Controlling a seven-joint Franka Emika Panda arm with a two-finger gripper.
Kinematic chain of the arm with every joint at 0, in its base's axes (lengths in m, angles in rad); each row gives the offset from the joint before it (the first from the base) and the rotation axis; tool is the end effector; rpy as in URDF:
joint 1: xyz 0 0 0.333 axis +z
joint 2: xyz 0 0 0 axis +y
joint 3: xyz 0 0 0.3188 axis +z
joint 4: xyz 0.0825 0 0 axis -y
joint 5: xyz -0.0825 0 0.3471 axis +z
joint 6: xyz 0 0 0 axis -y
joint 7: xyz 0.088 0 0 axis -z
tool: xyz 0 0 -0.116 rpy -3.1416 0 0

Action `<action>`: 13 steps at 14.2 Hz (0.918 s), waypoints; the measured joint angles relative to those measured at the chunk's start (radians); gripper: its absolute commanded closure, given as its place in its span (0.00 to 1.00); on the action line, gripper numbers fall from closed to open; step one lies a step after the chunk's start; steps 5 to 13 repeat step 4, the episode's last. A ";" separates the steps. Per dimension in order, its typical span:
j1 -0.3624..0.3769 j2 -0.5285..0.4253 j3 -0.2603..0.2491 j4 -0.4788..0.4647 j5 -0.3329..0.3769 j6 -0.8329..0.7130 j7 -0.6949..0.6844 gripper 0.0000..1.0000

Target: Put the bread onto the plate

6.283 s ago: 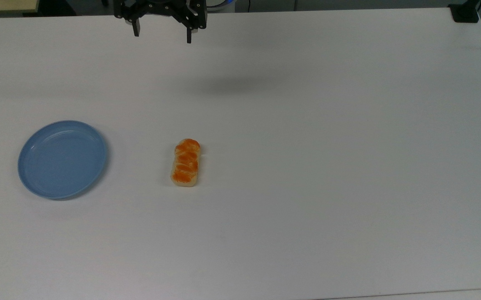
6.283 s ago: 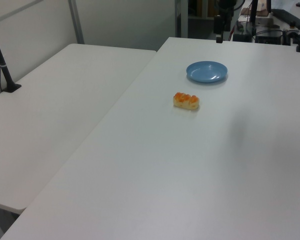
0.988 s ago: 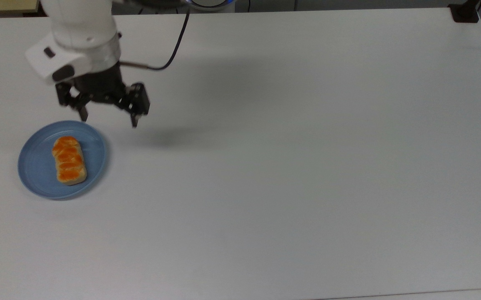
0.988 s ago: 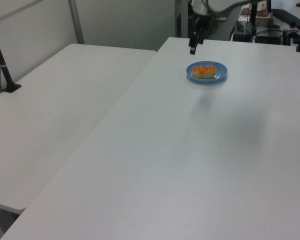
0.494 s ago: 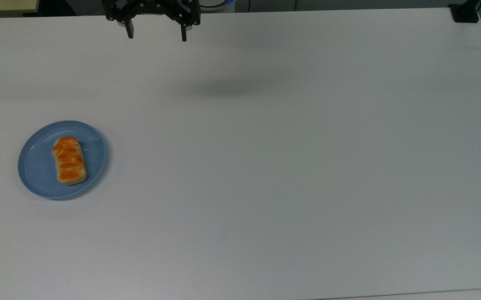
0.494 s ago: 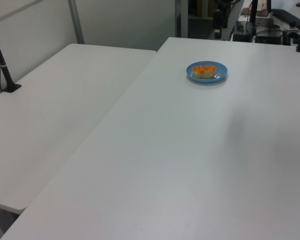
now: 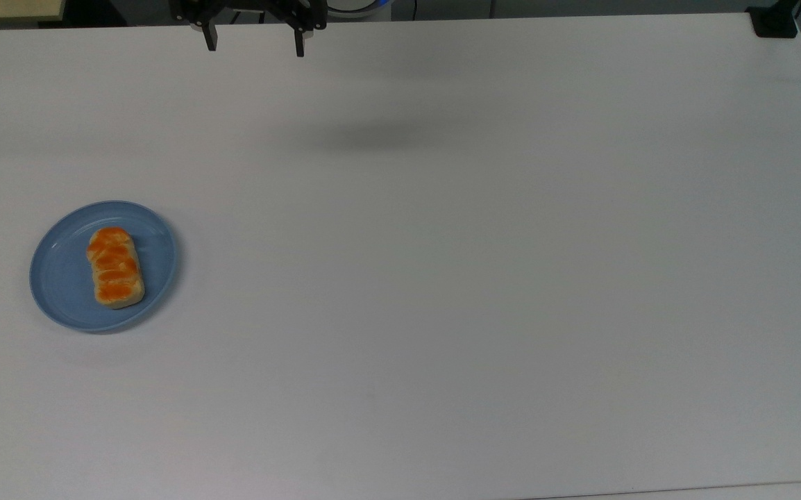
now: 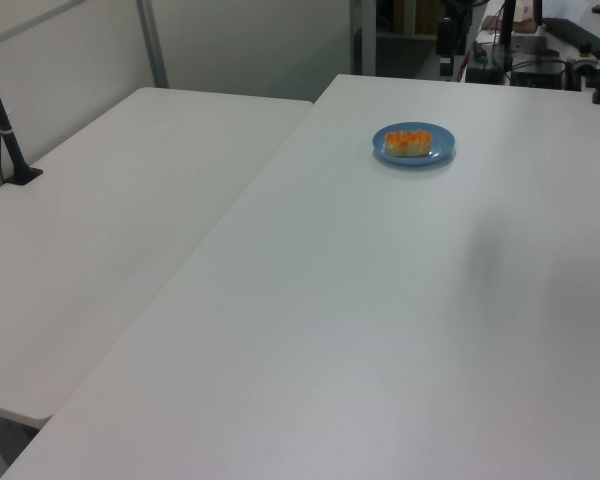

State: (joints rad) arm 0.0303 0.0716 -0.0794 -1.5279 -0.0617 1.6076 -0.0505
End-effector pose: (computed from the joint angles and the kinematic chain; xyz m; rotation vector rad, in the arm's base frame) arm 0.5424 -0.0320 0.6027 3.0739 0.0056 0.0076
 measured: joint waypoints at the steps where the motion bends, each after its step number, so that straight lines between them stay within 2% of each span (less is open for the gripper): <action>1: 0.001 -0.001 0.000 -0.001 0.000 0.000 0.010 0.00; 13: 0.001 -0.001 0.000 -0.002 0.000 0.000 0.022 0.00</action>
